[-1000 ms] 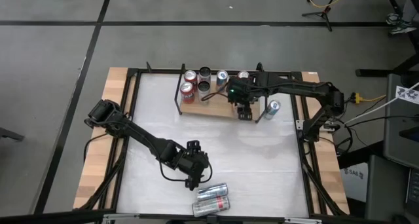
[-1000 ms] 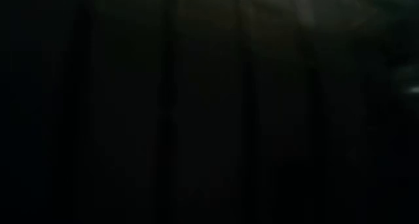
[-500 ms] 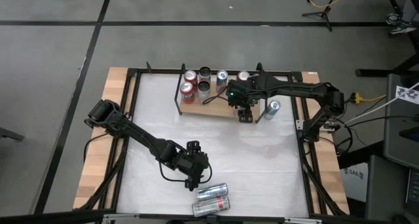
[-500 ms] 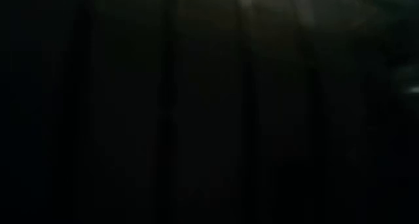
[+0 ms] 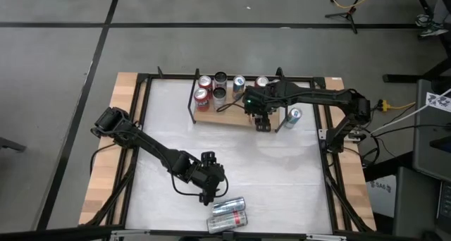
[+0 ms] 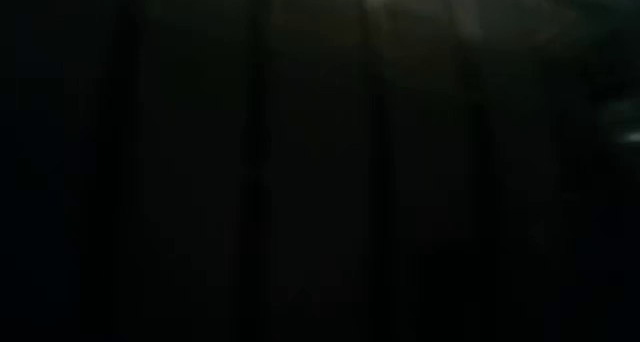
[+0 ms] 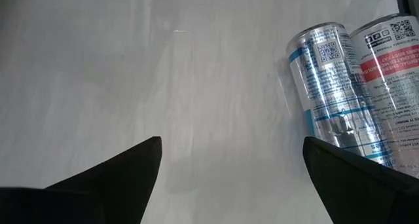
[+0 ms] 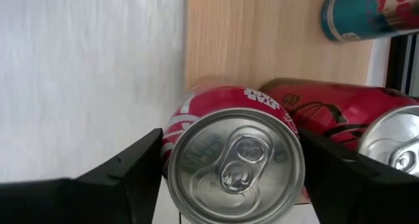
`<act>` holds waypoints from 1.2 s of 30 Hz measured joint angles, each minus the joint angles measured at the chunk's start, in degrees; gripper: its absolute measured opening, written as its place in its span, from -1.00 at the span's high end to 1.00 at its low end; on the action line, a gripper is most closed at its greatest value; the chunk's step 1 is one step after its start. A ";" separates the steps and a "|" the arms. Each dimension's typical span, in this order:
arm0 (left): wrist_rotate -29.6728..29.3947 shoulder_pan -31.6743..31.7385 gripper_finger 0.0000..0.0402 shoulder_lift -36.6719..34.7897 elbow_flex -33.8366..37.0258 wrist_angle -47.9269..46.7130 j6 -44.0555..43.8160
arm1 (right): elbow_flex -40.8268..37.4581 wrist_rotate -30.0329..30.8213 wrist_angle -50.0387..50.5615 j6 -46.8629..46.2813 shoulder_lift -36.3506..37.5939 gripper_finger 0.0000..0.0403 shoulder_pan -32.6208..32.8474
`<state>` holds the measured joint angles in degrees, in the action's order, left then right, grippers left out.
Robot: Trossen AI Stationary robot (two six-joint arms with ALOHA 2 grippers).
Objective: Place canned beverage on shelf
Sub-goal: Put the red-white soda can on the shelf aligned with the red-black soda cans
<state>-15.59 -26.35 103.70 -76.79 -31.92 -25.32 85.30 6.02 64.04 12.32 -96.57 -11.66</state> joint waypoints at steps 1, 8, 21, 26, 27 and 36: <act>0.00 0.00 -0.81 0.00 0.00 0.00 0.00 | 0.00 -0.02 0.13 0.00 0.00 -0.43 0.00; 0.00 0.00 -0.81 0.00 0.00 0.00 0.00 | 0.00 -0.02 0.39 0.00 0.00 -0.43 0.00; 0.00 0.00 -0.81 0.00 -0.01 0.00 0.00 | 0.00 1.27 0.39 0.02 -0.07 -0.67 0.00; 0.00 0.00 -0.81 0.00 -0.01 0.00 0.00 | 0.00 1.54 0.39 0.04 -0.07 -0.74 0.00; 0.00 0.00 -0.81 0.00 -0.02 0.00 0.02 | 0.00 1.86 0.41 0.04 -0.07 -0.75 0.00; -0.02 0.00 -0.81 0.00 -0.02 0.05 0.00 | 0.00 3.93 0.54 0.02 -0.07 -0.75 0.02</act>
<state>-15.61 -26.35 103.70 -76.82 -31.88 -25.32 85.30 9.96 64.57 12.34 -96.64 -11.64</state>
